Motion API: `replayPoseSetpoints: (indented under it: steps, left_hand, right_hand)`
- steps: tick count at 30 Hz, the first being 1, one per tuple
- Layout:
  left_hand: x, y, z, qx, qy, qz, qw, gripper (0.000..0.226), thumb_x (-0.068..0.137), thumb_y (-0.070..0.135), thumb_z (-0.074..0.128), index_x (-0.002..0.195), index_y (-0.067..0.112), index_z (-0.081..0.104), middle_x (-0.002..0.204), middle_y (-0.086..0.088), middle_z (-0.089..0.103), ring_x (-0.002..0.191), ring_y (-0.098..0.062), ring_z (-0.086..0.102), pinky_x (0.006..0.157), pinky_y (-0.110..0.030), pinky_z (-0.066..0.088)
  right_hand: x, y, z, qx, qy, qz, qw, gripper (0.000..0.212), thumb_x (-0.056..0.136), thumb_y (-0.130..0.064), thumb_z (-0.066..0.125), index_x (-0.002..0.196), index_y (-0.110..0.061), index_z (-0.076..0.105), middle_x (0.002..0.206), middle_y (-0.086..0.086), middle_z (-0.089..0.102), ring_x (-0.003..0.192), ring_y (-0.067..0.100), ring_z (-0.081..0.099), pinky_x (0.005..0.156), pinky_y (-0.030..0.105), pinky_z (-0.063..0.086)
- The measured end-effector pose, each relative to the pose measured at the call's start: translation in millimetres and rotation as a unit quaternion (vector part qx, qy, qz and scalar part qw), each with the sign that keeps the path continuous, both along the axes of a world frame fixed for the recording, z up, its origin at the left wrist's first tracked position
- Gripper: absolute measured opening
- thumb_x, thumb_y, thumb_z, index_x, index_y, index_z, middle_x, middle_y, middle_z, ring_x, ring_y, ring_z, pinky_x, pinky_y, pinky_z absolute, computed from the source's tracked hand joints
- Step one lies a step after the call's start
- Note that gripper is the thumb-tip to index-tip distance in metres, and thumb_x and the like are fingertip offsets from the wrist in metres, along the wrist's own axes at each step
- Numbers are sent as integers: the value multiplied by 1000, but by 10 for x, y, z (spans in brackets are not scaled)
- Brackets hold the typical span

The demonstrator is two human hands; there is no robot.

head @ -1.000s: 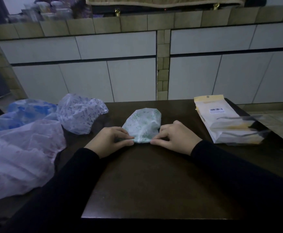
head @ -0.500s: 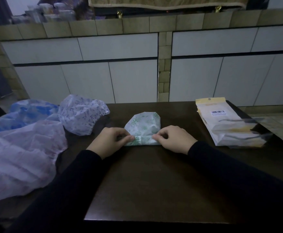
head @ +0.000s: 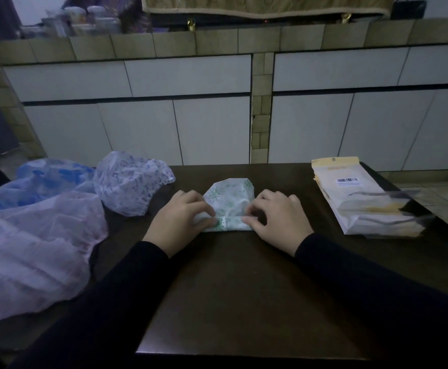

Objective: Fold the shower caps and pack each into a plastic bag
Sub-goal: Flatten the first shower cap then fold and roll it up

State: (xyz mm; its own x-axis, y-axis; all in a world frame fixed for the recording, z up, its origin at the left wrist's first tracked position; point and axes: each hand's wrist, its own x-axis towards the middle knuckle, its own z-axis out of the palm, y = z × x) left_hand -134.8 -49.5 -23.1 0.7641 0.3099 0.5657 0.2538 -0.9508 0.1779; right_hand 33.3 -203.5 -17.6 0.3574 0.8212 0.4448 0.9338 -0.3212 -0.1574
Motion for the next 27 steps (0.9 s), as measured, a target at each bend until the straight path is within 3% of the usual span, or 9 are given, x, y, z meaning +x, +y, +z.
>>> replayPoseSetpoints:
  steps: [2, 5, 7, 10, 16, 24, 27]
  left_hand:
    - [7, 0, -16, 34, 7, -44, 998, 7, 83, 28, 73, 89, 26, 75, 92, 8, 63, 79, -8, 48, 66, -36, 53]
    - [-13, 26, -45, -13, 28, -67, 997, 14, 88, 31, 65, 98, 26, 75, 97, 10, 64, 86, -7, 53, 77, -31, 51]
    - [-14, 50, -58, -59, 34, -63, 996, 24, 84, 42, 66, 100, 27, 75, 98, 12, 63, 91, -5, 54, 82, -26, 48]
    - [-12, 85, -67, -118, 44, -49, 991, 29, 77, 43, 75, 101, 27, 76, 98, 15, 62, 96, -3, 57, 86, -24, 47]
    - [-17, 120, -54, -162, 55, -50, 984, 26, 77, 42, 75, 99, 28, 76, 93, 17, 62, 91, 2, 59, 79, -15, 44]
    - [-72, 75, 4, -138, 70, -45, 987, 31, 84, 50, 62, 101, 29, 75, 89, 17, 60, 83, 0, 60, 75, -22, 49]
    - [-67, 78, 15, -148, 75, -39, 985, 28, 87, 46, 61, 101, 26, 75, 82, 22, 57, 79, 6, 57, 70, -12, 42]
  right_hand:
    - [-22, 1, -20, 21, -32, 41, 998, 15, 92, -42, 57, 100, -35, 68, 100, -14, 59, 91, 9, 53, 84, 35, 39]
    - [-48, -4, -12, -7, -69, 81, 994, 20, 96, -34, 53, 106, -34, 70, 105, -14, 63, 91, 12, 51, 81, 34, 32]
    - [-26, -21, 10, -41, -62, 73, 995, 26, 99, -38, 45, 115, -37, 66, 114, -18, 62, 95, 11, 49, 83, 34, 28]
    - [21, -50, 19, -76, -53, 68, 993, 35, 96, -53, 41, 122, -41, 61, 118, -21, 60, 97, 7, 46, 84, 33, 26]
    - [95, -41, 21, -93, -30, 54, 994, 36, 92, -59, 44, 120, -46, 61, 117, -23, 61, 96, 5, 44, 87, 33, 26]
    - [100, -52, 54, -81, -27, 62, 994, 37, 94, -57, 41, 117, -39, 65, 109, -18, 68, 86, 2, 48, 90, 31, 27]
    - [94, -39, 84, -81, 16, 50, 995, 36, 96, -54, 42, 118, -37, 65, 111, -15, 68, 92, 3, 54, 98, 32, 26]
